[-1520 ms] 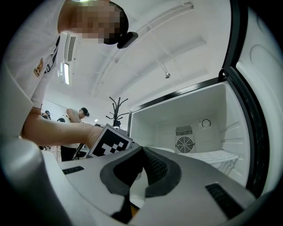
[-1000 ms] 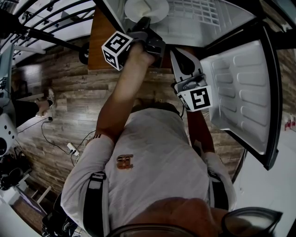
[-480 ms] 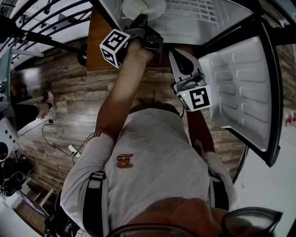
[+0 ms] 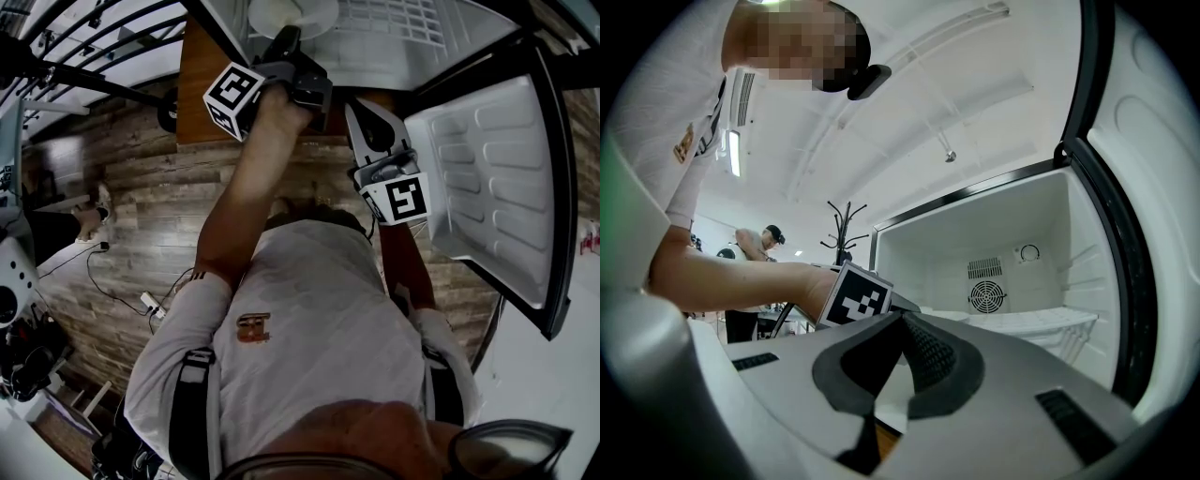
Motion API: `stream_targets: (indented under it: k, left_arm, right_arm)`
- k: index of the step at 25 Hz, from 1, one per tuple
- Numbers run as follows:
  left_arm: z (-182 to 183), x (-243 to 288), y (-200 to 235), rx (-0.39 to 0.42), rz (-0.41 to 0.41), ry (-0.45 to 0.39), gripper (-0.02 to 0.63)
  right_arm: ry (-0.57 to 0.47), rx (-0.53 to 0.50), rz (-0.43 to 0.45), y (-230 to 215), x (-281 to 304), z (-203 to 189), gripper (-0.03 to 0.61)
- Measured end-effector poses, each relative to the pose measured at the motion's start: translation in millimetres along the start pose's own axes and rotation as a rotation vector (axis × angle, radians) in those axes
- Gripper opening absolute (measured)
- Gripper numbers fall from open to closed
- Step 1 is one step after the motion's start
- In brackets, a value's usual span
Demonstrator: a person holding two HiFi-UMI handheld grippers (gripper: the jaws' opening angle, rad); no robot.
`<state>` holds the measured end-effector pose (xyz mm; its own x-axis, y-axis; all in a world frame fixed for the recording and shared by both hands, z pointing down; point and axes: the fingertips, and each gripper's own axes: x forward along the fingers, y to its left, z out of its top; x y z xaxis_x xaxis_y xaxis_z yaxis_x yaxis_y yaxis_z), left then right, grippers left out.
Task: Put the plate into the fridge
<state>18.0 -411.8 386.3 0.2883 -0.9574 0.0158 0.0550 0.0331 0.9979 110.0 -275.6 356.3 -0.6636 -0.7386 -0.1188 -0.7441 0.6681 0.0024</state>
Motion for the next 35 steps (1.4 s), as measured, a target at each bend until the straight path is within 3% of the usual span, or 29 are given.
stream_targets:
  k: [7, 13, 17, 22, 26, 32, 35]
  left_arm:
    - [-1, -8, -7, 0.064, -0.054, 0.024, 0.104]
    - [-11, -22, -13, 0.124, -0.105, 0.084, 0.117]
    - [-15, -36, -17, 0.231, -0.132, 0.111, 0.117]
    - [-27, -56, -34, 0.326, -0.236, 0.165, 0.117]
    - [-22, -74, -23, 0.522, -0.201, 0.193, 0.097]
    - [-29, -101, -46, 0.912, -0.304, 0.245, 0.054]
    - [-35, -115, -56, 1.061, -0.353, 0.266, 0.041]
  right_arm:
    - [0.021, 0.004, -0.006, -1, 0, -4, 0.032]
    - [0.005, 0.006, -0.010, -1, 3, 1, 0.032]
    - [0.010, 0.013, -0.005, 0, 4, 1, 0.032]
    - [-0.001, 0.032, 0.004, 6, 6, 5, 0.032]
    - [-0.008, 0.042, 0.017, 14, 8, 9, 0.032]
    - [-0.014, 0.042, 0.031, 27, 10, 17, 0.032]
    - [-0.020, 0.035, 0.041, 36, 11, 22, 0.032]
